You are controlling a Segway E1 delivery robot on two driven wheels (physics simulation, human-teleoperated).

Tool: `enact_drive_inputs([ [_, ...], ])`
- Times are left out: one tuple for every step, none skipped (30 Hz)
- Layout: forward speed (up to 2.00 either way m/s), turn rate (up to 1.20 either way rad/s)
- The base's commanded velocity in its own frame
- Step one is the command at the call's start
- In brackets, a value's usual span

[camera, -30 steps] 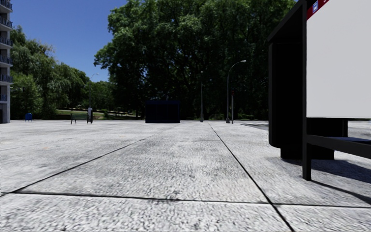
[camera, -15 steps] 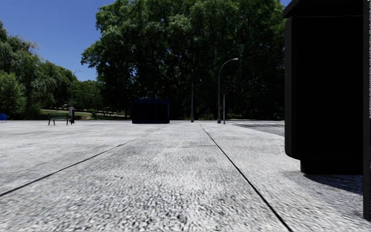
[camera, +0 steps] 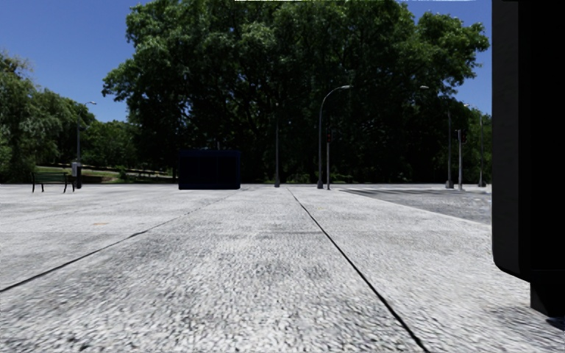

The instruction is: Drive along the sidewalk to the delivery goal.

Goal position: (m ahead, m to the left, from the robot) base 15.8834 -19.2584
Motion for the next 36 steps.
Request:
enact_drive_inputs([
  [2.0,-0.25],
  [2.0,-0.2],
  [2.0,-0.06],
  [2.0,0.0],
  [2.0,0.0],
  [2.0,0.0],
  [2.0,0.0],
  [2.0,0.0],
  [2.0,0.0],
  [2.0,0.0],
  [2.0,0.0],
  [2.0,0.0],
  [2.0,0.0],
  [2.0,0.0],
  [2.0,0.0],
  [2.0,0.0],
  [2.0,0.0],
  [2.0,0.0],
  [2.0,0.0],
  [2.0,0.0],
  [2.0,0.0],
  [2.0,0.0],
  [2.0,0.0],
  [2.0,0.0],
  [2.0,0.0],
  [2.0,0.0],
  [2.0,0.0],
  [2.0,0.0],
  [2.0,0.0],
  [2.0,0.0],
  [2.0,0.0],
  [2.0,0.0],
  [2.0,0.0],
  [2.0,0.0],
  [2.0,0.0],
  [2.0,0.0],
])
